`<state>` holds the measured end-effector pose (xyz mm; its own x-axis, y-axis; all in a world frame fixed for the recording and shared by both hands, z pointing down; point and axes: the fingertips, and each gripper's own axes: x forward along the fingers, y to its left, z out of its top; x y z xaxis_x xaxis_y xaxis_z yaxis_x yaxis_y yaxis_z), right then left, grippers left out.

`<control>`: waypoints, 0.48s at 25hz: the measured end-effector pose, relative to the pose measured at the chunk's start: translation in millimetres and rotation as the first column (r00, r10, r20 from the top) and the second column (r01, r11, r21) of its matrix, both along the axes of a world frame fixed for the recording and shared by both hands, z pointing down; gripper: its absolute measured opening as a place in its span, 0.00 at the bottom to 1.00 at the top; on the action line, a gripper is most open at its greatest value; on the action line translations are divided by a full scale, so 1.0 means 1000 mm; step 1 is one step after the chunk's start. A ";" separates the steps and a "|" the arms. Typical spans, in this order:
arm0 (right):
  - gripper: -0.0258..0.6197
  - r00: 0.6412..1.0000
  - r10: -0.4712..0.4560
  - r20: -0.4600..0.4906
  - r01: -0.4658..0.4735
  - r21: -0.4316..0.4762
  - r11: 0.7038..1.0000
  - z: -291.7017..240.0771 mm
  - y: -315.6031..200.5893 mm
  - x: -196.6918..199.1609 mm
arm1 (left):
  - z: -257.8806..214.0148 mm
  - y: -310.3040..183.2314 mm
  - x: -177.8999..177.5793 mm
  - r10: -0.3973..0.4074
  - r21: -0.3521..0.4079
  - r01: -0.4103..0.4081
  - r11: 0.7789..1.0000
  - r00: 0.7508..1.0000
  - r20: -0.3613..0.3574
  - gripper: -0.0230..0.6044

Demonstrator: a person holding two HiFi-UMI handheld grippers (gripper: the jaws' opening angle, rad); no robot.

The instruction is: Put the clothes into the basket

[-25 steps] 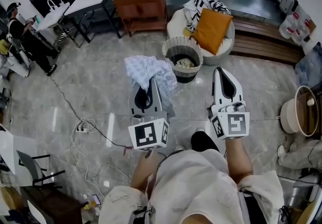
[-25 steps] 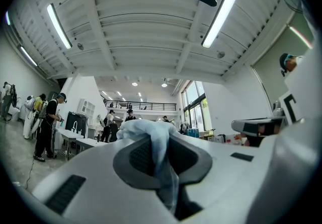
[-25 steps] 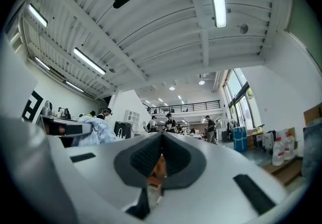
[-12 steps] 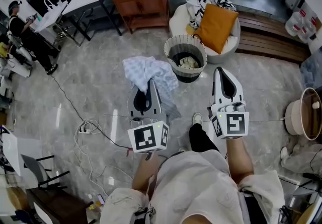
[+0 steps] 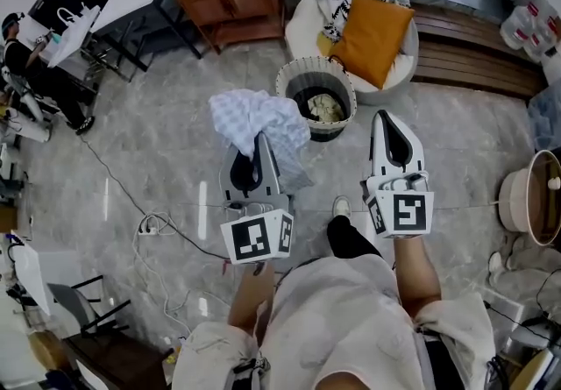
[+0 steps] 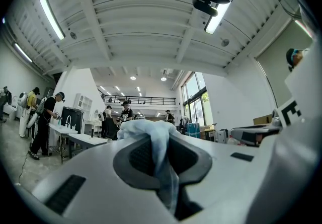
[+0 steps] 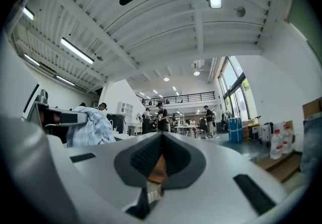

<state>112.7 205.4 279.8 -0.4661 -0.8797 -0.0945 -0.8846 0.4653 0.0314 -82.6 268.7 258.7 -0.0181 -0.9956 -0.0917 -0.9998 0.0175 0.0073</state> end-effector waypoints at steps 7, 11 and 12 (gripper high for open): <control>0.02 0.999 -0.007 0.033 0.008 -0.026 1.000 0.009 -0.071 0.027 | 0.000 -0.077 0.020 -0.002 -0.023 0.002 1.000 1.000 -0.007 0.11; 0.02 0.998 -0.010 0.056 0.011 -0.030 0.999 0.011 -0.105 0.043 | -0.005 -0.112 0.037 0.000 -0.024 0.000 1.000 1.000 0.010 0.11; 0.02 0.998 -0.010 0.060 0.012 -0.031 0.999 0.011 -0.112 0.046 | -0.006 -0.119 0.041 0.001 -0.024 0.000 1.000 1.000 0.015 0.11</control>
<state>158.4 93.1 291.0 -0.4702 -0.8774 -0.0952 -0.8792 0.4751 -0.0360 -41.9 149.6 252.8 -0.0163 -0.9975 -0.0685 -0.9998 0.0169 -0.0083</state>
